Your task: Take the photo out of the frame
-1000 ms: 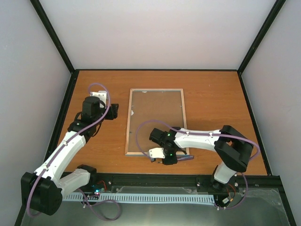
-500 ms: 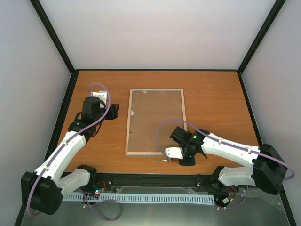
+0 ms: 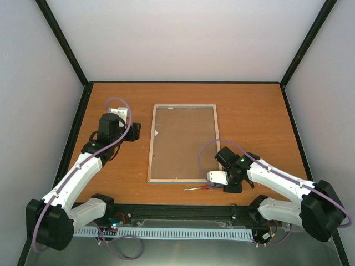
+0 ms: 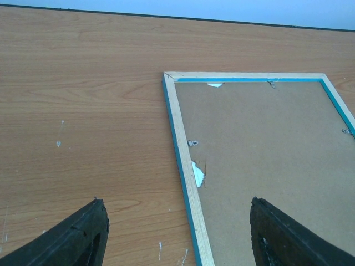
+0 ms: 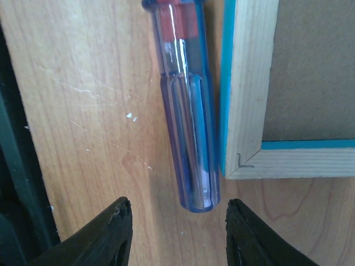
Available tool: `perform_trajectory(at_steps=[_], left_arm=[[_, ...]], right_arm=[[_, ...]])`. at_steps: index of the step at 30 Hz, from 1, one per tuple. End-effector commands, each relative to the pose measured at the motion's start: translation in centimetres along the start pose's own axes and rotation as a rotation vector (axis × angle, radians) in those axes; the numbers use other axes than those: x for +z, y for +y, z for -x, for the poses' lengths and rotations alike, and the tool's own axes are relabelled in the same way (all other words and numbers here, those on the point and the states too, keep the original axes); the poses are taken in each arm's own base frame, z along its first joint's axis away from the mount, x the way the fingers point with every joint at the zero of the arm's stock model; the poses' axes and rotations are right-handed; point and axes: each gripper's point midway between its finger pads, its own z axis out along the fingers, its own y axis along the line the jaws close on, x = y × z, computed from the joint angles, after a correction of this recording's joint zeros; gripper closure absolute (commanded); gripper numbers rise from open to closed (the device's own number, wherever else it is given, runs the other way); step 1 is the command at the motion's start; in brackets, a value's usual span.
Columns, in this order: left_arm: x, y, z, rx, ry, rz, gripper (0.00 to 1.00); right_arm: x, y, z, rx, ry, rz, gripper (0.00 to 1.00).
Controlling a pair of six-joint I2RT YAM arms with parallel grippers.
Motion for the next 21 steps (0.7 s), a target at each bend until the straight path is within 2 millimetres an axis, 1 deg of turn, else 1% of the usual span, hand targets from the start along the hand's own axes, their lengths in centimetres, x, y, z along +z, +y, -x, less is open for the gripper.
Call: perform_trajectory(at_steps=[1,5,9,12,16,21], left_arm=[[0.0,-0.5,0.6,0.023,-0.011,-0.018,0.30],[0.1,-0.6,0.5,0.023,-0.006,-0.022,0.30],[0.2,-0.6,0.4,0.024,-0.002,-0.024,0.30],[0.2,-0.6,0.3,0.024,0.002,-0.024,0.30],[0.2,-0.6,0.3,0.025,0.001,-0.026,0.30],[0.3,-0.6,0.3,0.024,0.004,-0.024,0.30]], right_arm=[[1.0,-1.1,-0.6,-0.004,0.021,-0.036,0.52],[1.8,-1.4,-0.6,-0.007,0.023,-0.047,0.50],[2.3,-1.5,-0.6,-0.016,0.027,-0.046,0.50],[2.6,-1.1,-0.3,-0.020,0.010,-0.021,0.50],[2.5,-0.5,0.3,-0.038,-0.019,0.021,0.54],[2.3,0.1,0.3,-0.059,-0.025,0.048,0.65]])
